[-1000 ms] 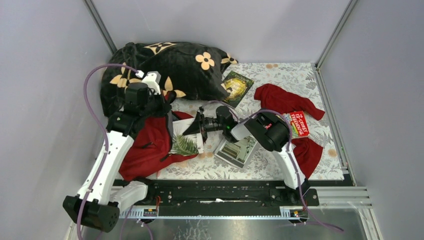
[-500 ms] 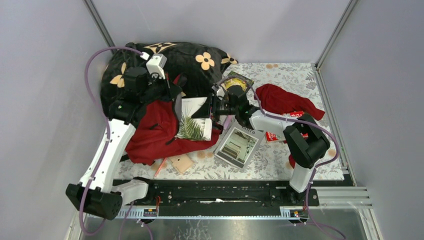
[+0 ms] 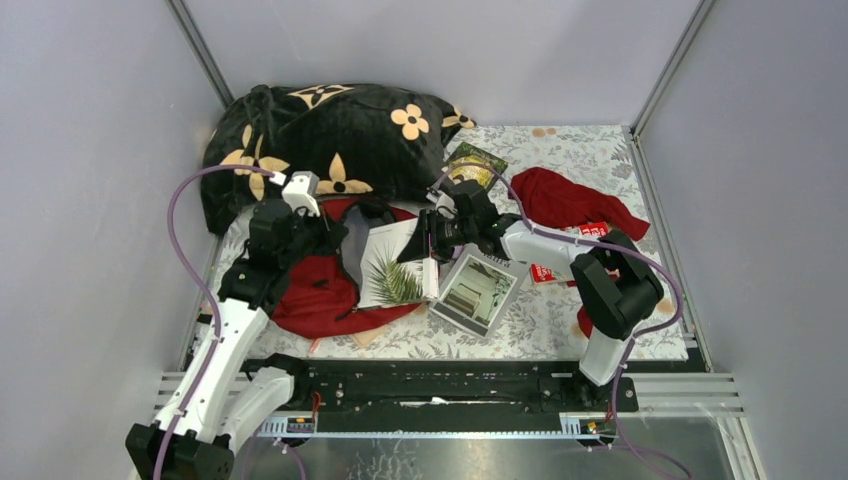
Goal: Pack the student bag
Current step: Place the book in the student bag.
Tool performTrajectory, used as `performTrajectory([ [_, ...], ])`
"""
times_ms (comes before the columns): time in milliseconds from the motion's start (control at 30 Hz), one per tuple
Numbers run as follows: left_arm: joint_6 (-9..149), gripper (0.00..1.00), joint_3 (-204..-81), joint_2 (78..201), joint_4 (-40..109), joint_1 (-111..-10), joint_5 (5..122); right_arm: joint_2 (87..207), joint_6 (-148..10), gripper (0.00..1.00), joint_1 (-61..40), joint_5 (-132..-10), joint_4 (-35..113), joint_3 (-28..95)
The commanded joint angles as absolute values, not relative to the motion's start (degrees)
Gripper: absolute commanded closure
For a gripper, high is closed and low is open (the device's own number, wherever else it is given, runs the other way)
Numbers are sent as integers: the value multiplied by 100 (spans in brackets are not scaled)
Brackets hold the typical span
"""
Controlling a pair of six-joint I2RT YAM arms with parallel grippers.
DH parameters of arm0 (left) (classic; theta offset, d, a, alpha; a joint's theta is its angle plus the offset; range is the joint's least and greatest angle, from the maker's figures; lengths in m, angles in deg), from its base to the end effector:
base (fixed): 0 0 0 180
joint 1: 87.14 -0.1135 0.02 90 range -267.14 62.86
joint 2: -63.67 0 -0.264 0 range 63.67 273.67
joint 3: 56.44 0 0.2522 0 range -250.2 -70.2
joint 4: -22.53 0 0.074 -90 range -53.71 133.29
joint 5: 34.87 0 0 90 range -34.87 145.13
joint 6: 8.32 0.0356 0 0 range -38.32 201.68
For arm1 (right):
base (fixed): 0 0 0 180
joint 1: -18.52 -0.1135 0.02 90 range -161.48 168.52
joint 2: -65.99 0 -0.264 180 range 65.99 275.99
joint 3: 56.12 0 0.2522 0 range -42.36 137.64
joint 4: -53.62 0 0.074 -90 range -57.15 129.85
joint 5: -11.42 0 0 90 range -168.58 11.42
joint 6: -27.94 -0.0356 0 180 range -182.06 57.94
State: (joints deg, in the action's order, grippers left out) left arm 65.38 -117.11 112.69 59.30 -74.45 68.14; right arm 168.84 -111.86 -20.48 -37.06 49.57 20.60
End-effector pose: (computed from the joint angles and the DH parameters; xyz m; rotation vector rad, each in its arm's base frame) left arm 0.1858 -0.0501 0.3176 0.0833 2.0386 -0.5484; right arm 0.2899 0.2651 0.2092 -0.2916 2.4091 1.5964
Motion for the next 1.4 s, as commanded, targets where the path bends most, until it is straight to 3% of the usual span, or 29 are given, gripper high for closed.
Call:
performTrajectory([
  [0, 6475, 100, -11670, 10980, 5194, -7492, 6288, 16205, -10065, 68, -2060, -4050, 3710, 2630],
  [133, 6552, 100, -11718, 10897, 4929, -7492, 6376, 15995, -9874, 67, -1905, -3883, 3371, 2816],
  [400, 7030, 100, -12185, 11241, 4568, -7492, 6833, 16108, -10986, 64, -1770, -2644, 4626, 2594],
  [700, 7117, 100, -11792, 11151, 3761, -7493, 7501, 16603, -12900, 61, -1932, -2359, 6703, 1902],
  [1033, 6972, 100, -11528, 11211, 2976, -7492, 8295, 18640, -15514, 61, -2559, -2175, 10615, 2794],
  [1233, 6990, 100, -11452, 11158, 2994, -7492, 8545, 19049, -14562, 61, -2693, -2168, 9184, 3691],
  [1367, 6929, 100, -11401, 11148, 2921, -7492, 8674, 19139, -14519, 60, -2751, -2141, 9038, 3929],
])
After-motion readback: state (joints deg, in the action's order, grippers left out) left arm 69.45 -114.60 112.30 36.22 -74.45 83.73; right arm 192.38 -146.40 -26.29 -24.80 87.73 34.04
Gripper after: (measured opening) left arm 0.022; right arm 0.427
